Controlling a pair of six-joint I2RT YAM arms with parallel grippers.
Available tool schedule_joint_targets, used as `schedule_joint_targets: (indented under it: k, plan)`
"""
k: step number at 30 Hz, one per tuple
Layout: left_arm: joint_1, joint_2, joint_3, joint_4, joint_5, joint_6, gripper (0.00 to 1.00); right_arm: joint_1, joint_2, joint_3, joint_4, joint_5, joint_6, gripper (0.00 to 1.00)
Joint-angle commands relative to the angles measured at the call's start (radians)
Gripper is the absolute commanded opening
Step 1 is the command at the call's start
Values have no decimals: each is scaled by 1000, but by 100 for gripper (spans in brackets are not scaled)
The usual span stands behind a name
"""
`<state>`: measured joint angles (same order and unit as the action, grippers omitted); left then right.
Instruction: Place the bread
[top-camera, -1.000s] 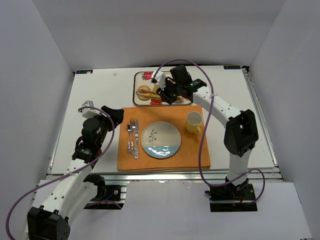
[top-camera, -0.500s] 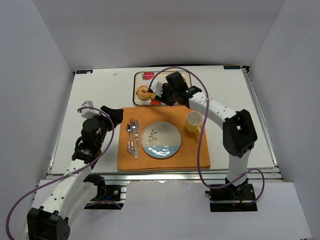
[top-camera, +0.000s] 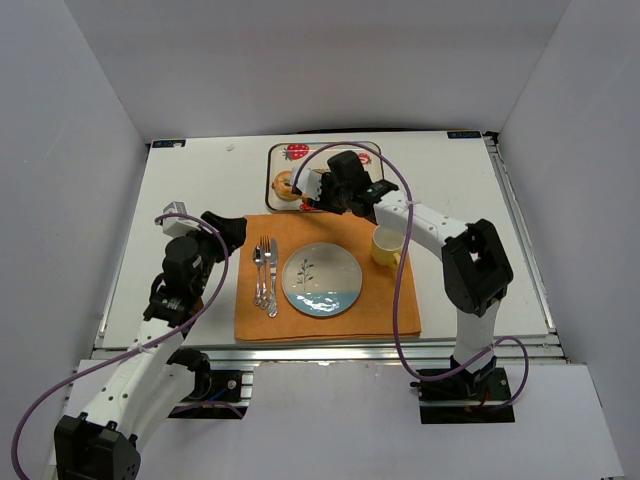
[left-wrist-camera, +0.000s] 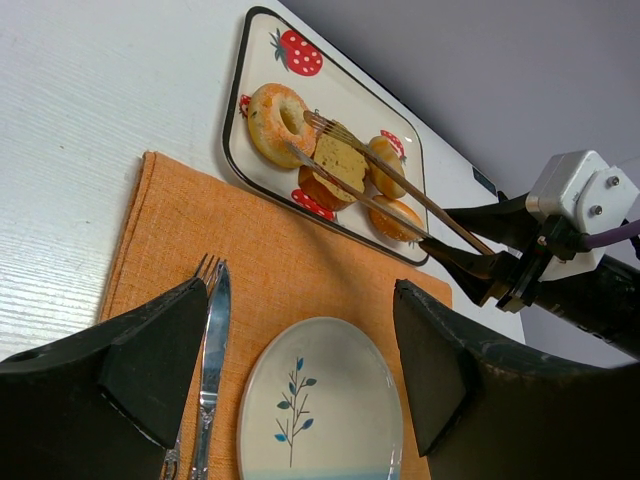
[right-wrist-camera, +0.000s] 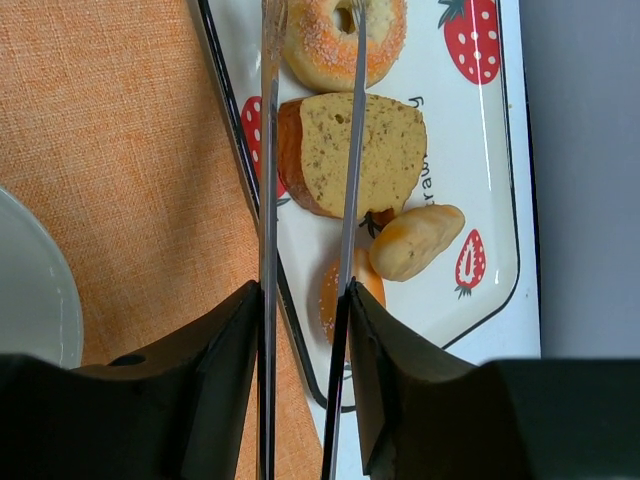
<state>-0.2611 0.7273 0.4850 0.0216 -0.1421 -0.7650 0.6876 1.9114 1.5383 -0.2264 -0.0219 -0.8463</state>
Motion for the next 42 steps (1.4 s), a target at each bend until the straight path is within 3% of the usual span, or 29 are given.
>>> schedule_joint_targets:
  k: [1, 35, 42]
  plan:
    - [5, -11, 3, -2, -10, 12, 84, 6, -18, -14, 71, 17, -33, 45]
    - [5, -22, 0, -3, -13, 10, 85, 23, 78, -1, 93, 91, -105, 48]
    - [5, -29, 1, -9, -17, 10, 85, 33, 95, 14, 75, 106, -135, 44]
